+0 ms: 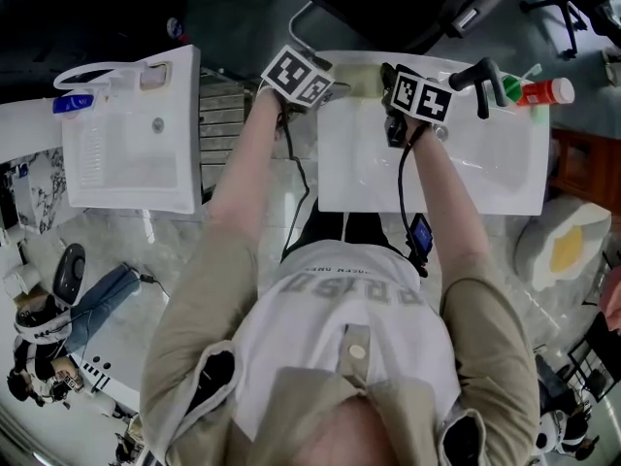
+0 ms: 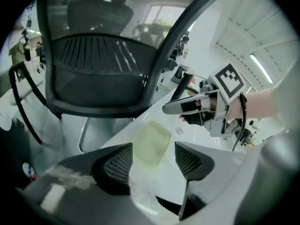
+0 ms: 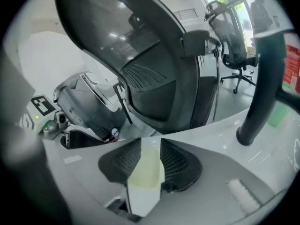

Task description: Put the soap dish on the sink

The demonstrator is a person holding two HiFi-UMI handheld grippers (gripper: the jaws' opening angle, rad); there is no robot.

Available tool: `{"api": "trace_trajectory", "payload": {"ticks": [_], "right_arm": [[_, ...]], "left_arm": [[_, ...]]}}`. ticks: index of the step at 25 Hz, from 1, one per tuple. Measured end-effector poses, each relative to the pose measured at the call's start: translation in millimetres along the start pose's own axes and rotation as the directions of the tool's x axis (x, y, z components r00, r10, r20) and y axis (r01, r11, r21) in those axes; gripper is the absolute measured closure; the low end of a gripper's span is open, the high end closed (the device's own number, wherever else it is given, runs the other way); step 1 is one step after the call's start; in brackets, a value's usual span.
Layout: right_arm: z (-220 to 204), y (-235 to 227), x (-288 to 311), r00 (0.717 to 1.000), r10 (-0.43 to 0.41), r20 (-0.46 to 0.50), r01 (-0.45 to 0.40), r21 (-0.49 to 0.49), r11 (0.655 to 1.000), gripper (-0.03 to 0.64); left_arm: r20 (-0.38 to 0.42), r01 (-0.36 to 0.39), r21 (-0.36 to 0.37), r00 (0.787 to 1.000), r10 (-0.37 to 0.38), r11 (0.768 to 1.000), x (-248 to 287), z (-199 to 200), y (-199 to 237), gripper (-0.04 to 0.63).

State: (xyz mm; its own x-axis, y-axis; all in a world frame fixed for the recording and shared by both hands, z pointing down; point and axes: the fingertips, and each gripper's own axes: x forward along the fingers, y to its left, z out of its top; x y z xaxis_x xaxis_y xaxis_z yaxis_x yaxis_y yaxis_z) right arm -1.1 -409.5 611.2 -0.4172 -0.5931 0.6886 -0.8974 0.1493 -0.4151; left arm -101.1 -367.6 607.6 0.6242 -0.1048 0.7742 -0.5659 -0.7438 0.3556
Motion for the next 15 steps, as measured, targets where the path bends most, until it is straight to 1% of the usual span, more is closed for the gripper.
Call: {"api": "trace_trajectory", "payload": {"ticks": [2,3,4,5,6,8,10,12,15], "right_arm": [[15,10,-15,0.997,0.030,0.074,-0.028,-0.033,0.999,0.486],[22,15,-24,0.993,0.047,0.112,-0.041,-0.057,0.998,0.483],[29,21,-33,0.987,0.064,0.149,-0.051,-0.088,0.995,0.482],[35,27,-43,0.980,0.079,0.184,-0.057,-0.122,0.991,0.482],[41,32,-54,0.971,0.091,0.219,-0.057,-0.159,0.986,0.480],[53,43,-78,0.950,0.111,0.293,-0.043,-0.229,0.973,0.472],[63,56,-104,0.920,0.128,0.369,-0.016,-0.293,0.956,0.460],[71,68,-130,0.884,0.146,0.443,0.020,-0.349,0.937,0.440],[78,86,-168,0.828,0.176,0.533,0.074,-0.415,0.907,0.433]], "left_arm": [[0.070,-0.049,-0.001,0.996,0.049,0.999,-14,9,-1,0.299],[0.112,-0.084,-0.002,0.990,0.083,0.996,-21,14,0,0.299],[0.162,-0.126,-0.002,0.979,0.124,0.992,-29,20,0,0.299],[0.221,-0.172,-0.006,0.961,0.169,0.985,-39,28,-1,0.299],[0.282,-0.217,-0.016,0.935,0.213,0.976,-50,36,-3,0.299],[0.396,-0.293,-0.047,0.872,0.287,0.955,-72,50,-11,0.299],[0.487,-0.344,-0.083,0.805,0.339,0.935,-94,60,-24,0.299],[0.563,-0.383,-0.116,0.735,0.378,0.917,-115,67,-41,0.299],[0.660,-0.443,-0.147,0.622,0.422,0.884,-145,77,-70,0.299]]}}
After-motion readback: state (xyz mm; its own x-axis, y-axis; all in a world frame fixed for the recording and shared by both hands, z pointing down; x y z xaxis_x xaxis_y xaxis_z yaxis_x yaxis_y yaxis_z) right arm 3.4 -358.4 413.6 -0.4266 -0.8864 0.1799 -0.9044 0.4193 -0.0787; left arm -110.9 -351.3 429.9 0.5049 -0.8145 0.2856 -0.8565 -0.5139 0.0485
